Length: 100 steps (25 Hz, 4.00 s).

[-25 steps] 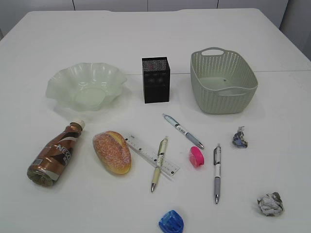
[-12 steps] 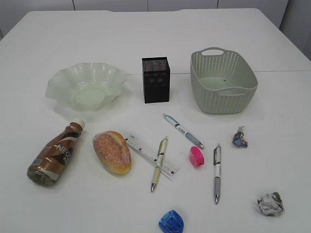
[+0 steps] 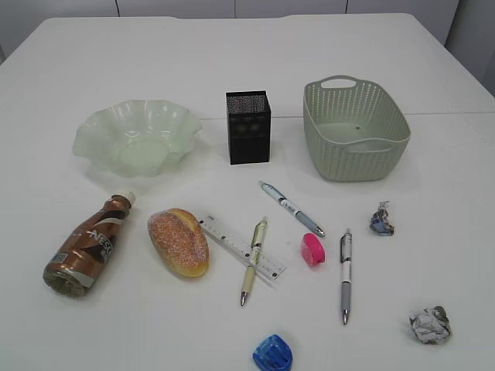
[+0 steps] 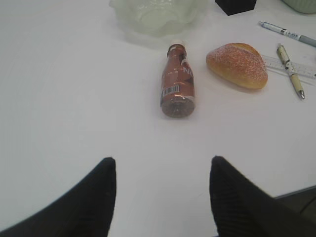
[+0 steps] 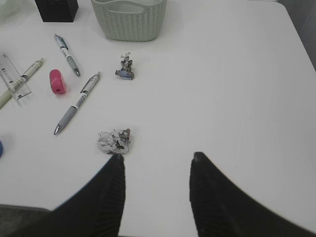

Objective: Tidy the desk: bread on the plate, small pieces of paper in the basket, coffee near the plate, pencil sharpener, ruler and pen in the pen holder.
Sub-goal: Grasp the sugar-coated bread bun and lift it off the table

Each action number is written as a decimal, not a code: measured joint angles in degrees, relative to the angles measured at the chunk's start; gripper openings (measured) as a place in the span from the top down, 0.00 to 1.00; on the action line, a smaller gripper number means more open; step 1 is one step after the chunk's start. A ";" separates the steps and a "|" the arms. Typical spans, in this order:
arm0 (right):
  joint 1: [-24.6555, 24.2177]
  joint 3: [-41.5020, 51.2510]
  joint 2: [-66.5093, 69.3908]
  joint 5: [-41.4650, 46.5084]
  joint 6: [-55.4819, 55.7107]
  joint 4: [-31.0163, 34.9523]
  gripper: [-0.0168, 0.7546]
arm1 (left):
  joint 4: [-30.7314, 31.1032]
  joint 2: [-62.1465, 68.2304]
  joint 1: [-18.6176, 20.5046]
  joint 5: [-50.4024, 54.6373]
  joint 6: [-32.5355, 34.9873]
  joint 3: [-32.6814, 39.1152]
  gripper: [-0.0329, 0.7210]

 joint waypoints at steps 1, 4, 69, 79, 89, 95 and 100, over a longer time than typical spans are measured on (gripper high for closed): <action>0.00 0.00 0.00 0.00 0.00 0.00 0.52 | -0.27 0.00 0.00 0.00 0.00 0.00 0.38; 0.00 0.00 0.00 0.00 0.00 0.00 0.52 | -0.77 0.00 0.00 0.00 0.00 0.00 0.38; 0.00 -2.49 20.30 6.49 7.62 4.89 0.52 | -2.31 82.55 -25.72 5.83 -33.42 -46.38 0.24; 0.00 -2.49 20.41 6.49 7.73 7.28 0.52 | -5.97 98.39 -26.12 -2.71 -37.43 -48.34 0.24; 0.00 -2.49 20.41 6.49 7.73 11.16 0.52 | -4.98 104.67 -26.02 -8.21 -37.43 -49.57 0.24; 0.00 -2.49 20.41 6.49 7.73 11.51 0.52 | -6.64 106.98 -25.30 -12.85 -37.43 -49.57 0.24; 0.00 -2.49 20.41 6.49 7.73 11.92 0.52 | -7.15 108.22 -25.22 -14.44 -39.82 -49.57 0.23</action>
